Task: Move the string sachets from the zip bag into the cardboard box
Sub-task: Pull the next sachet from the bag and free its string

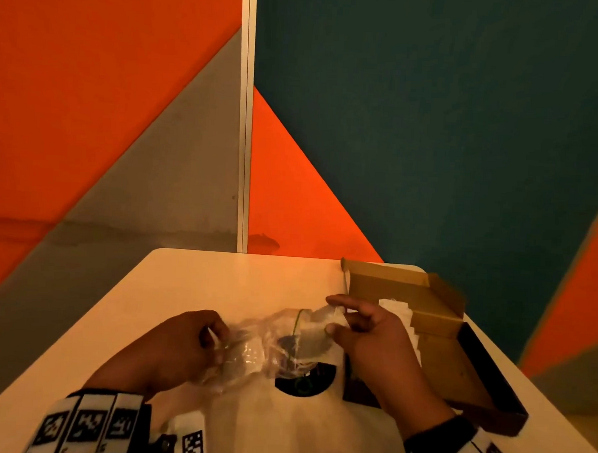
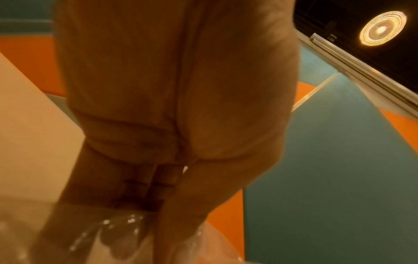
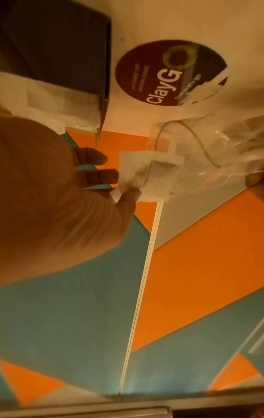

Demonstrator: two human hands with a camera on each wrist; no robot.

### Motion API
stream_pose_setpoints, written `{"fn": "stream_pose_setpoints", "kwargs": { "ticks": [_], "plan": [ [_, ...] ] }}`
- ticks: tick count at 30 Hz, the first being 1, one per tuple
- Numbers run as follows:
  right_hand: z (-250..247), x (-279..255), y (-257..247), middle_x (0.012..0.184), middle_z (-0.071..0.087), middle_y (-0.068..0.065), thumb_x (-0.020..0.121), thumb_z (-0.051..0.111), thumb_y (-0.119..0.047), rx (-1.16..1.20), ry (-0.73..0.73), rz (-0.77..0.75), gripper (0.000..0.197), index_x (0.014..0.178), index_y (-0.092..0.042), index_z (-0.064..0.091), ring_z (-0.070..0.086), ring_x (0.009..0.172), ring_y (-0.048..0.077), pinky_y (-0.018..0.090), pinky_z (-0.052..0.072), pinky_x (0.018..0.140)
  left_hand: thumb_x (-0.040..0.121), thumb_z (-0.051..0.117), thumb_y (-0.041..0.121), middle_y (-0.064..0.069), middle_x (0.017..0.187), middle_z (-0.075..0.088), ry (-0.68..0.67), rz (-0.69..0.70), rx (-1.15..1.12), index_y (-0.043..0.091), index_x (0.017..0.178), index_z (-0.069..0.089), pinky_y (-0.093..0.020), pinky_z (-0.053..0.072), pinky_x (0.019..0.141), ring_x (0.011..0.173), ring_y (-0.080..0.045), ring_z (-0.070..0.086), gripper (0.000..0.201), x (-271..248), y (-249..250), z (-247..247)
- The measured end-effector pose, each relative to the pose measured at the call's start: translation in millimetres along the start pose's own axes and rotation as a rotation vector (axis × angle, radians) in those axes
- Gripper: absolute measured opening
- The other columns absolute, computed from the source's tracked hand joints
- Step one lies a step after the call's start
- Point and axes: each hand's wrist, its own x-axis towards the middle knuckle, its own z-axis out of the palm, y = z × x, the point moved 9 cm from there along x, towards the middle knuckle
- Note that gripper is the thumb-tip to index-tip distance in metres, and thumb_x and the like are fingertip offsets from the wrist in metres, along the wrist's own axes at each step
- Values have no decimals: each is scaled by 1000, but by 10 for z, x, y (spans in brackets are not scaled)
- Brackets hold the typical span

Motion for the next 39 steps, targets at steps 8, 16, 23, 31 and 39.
{"fn": "stream_pose_setpoints", "kwargs": {
  "ticks": [8,16,23,31,39],
  "plan": [
    [-64,-1,-131,101,75,10,83,80,-18,67,20,-18,47,109,-53,64,72,97,22,49,56,94,82,77,27,5,103,65,-48,-205,277,33,101,60,-23,50,66,81,-9,63,27,-17,-276,-158],
    [114,-165,-367,92,79,2,92,67,-5,151,-175,-39,36,117,-30,62,76,83,16,32,62,77,62,71,63,16,103,68,100,283,-349,38,103,62,-24,52,76,88,4,65,49,-421,1109,35],
    [163,-213,-381,94,80,3,95,63,-7,259,-225,49,22,113,-19,65,76,76,15,27,59,65,79,82,18,3,93,74,79,250,-425,47,112,53,-38,60,82,85,-12,73,53,-296,1041,246],
    [29,-124,-315,80,78,5,96,60,-3,234,-132,67,17,105,-15,68,72,67,14,25,54,60,79,81,15,-3,86,73,147,290,-335,40,109,65,-30,55,79,79,-13,72,43,-364,1065,18],
    [-8,-110,-317,75,74,10,94,64,-3,290,-88,64,16,104,-14,68,68,58,16,27,54,58,76,83,13,12,91,72,127,290,-289,39,92,76,-23,56,73,79,-14,72,32,-382,1095,36]
  ]
}}
